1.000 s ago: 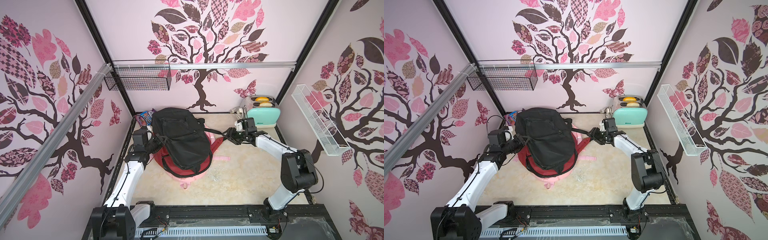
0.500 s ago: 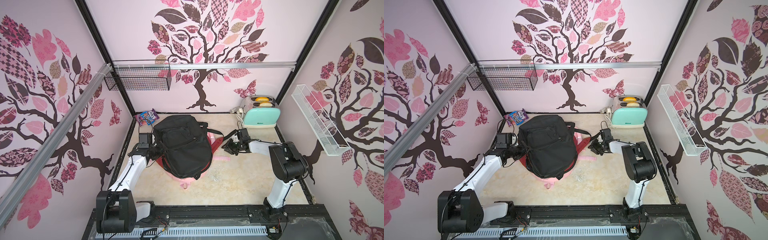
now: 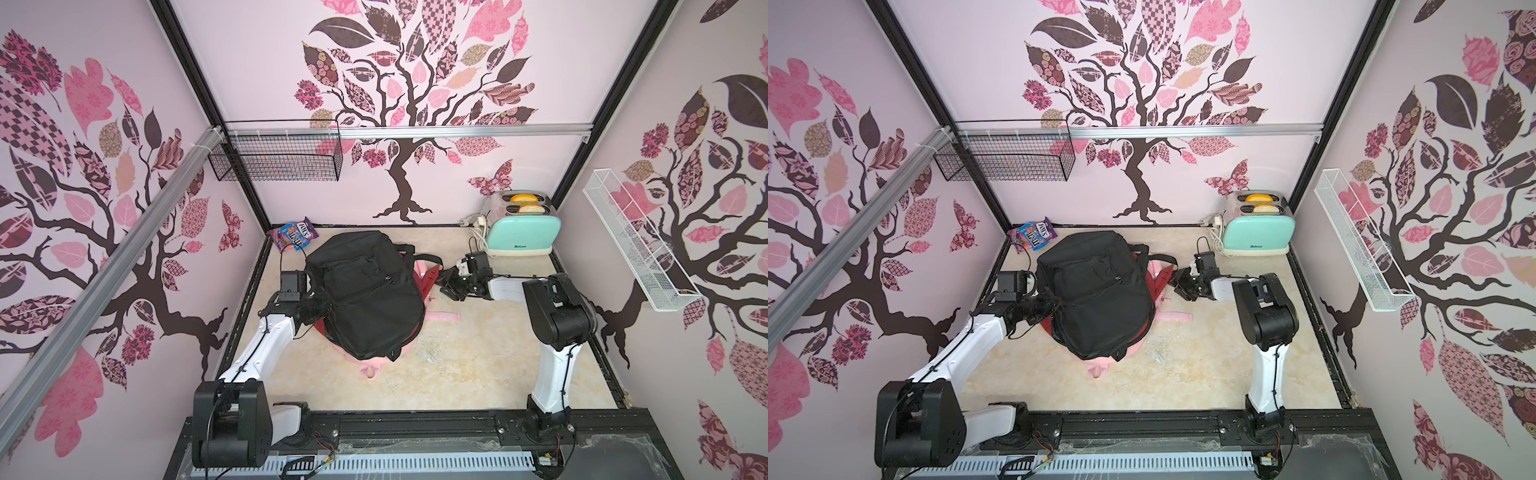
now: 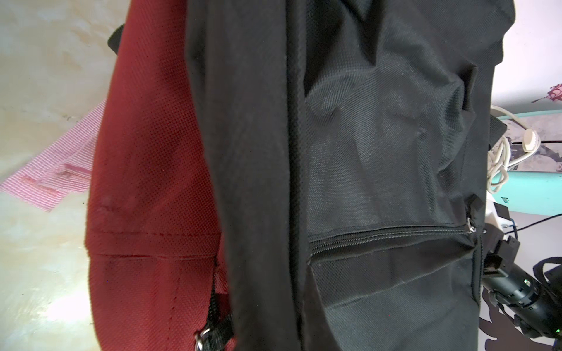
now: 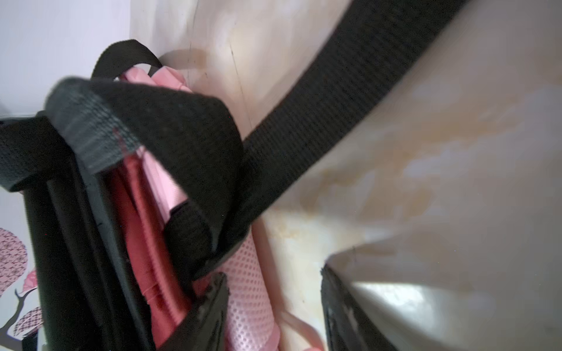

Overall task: Zip up the backpack
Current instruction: Zip the zipper on the backpack, then pick up the backpack from the center of the board.

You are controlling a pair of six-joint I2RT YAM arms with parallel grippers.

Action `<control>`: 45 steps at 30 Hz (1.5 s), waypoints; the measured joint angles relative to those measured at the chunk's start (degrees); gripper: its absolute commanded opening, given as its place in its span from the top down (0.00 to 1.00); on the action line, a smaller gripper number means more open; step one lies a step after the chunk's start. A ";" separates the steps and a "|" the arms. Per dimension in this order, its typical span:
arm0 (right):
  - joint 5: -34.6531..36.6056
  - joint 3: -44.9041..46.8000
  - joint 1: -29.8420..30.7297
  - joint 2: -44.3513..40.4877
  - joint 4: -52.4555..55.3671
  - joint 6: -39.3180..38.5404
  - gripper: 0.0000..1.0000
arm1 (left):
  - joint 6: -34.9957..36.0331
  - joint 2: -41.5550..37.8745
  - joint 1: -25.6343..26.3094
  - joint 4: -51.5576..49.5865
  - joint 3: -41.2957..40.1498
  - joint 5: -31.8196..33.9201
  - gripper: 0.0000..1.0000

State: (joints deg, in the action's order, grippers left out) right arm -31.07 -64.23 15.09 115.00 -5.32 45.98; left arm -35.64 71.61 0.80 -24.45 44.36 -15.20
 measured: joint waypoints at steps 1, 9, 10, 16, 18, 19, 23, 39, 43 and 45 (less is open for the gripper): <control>-0.72 -0.20 -0.02 0.44 -0.72 0.13 0.42 | 0.00 0.00 0.00 0.15 -0.11 0.02 1.00; -6.62 -4.68 0.46 5.51 -4.66 1.60 0.40 | -0.20 0.00 -0.02 0.35 -0.42 0.63 1.00; -7.08 -5.57 0.76 6.27 -5.01 1.77 0.39 | -0.26 0.00 -0.02 0.33 -0.46 0.74 1.00; -9.09 -10.64 3.45 10.54 -6.78 3.41 0.41 | -0.39 0.33 -0.02 1.27 -1.09 1.03 1.00; -9.68 -11.47 3.96 11.74 -8.11 4.66 0.53 | -0.44 0.44 -0.09 1.64 -1.36 1.11 1.00; -10.03 -11.56 4.09 12.35 -9.07 5.38 0.64 | -0.48 0.44 -0.13 1.73 -1.40 1.20 1.00; -11.76 -11.37 4.35 14.25 -11.80 7.19 1.00 | -0.50 0.44 -0.13 1.81 -1.40 1.25 1.00; 10.40 -23.67 12.70 -6.23 33.14 -17.11 1.00 | -5.68 -4.22 -0.50 10.80 -10.64 -0.79 1.00; 19.78 -26.58 16.61 -11.10 42.62 -20.68 1.00 | -7.19 -4.61 -0.50 13.33 -12.00 -2.21 1.00; 22.82 -27.80 17.59 -12.55 46.90 -21.77 1.00 | -7.87 -4.72 -0.48 14.49 -12.59 -3.19 1.00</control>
State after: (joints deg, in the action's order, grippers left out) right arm -8.25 -92.03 32.69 102.45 41.58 24.21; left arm -43.51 66.89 0.32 -9.96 31.77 -18.39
